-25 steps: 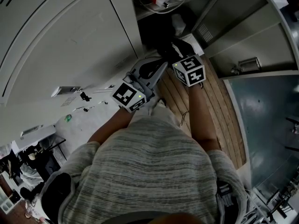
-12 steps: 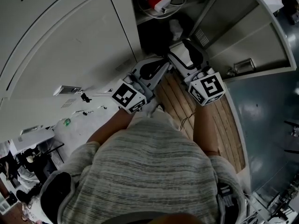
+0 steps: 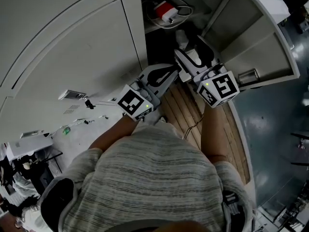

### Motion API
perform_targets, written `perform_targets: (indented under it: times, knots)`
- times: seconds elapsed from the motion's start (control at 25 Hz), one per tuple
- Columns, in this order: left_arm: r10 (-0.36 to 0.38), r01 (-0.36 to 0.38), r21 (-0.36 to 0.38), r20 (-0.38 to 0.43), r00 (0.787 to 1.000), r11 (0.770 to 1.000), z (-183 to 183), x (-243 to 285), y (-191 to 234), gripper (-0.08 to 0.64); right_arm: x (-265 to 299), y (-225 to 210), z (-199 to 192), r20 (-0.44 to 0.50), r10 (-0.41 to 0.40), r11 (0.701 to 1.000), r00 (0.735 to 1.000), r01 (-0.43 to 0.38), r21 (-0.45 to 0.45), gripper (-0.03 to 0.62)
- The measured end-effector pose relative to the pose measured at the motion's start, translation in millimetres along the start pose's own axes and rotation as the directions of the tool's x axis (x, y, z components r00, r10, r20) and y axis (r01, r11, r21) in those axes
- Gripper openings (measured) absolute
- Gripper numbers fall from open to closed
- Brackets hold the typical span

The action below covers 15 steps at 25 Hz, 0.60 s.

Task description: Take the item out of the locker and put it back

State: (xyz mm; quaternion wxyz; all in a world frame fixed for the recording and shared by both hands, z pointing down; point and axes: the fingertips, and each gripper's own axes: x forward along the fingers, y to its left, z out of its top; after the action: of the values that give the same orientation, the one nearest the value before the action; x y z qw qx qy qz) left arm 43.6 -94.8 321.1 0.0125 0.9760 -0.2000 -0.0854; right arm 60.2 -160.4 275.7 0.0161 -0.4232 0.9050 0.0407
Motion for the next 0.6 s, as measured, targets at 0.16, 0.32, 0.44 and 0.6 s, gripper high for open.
perform_targets:
  times: [0.16, 0.32, 0.44, 0.6]
  knots:
    - [-0.008, 0.008, 0.014, 0.003, 1.0, 1.0, 0, 1, -1, 0.012, 23, -9, 3, -0.012, -0.001, 1.0, 1.0, 0.001, -0.013, 0.279]
    - [-0.004, 0.004, 0.021, 0.014, 1.0, 1.0, 1, 5, 4, 0.012, 46, -23, 4, -0.032, -0.027, 0.999, 0.999, 0.027, -0.017, 0.279]
    - [0.001, -0.001, 0.026, 0.024, 1.0, 1.0, 1, 7, 9, 0.012, 60, -32, 5, -0.049, -0.042, 0.999, 0.998, 0.04, -0.033, 0.279]
    - [0.006, -0.007, 0.048, 0.029, 1.0, 0.999, 2, 11, 13, 0.012, 78, -40, 1, -0.086, -0.045, 0.998, 0.995, 0.041, -0.051, 0.279]
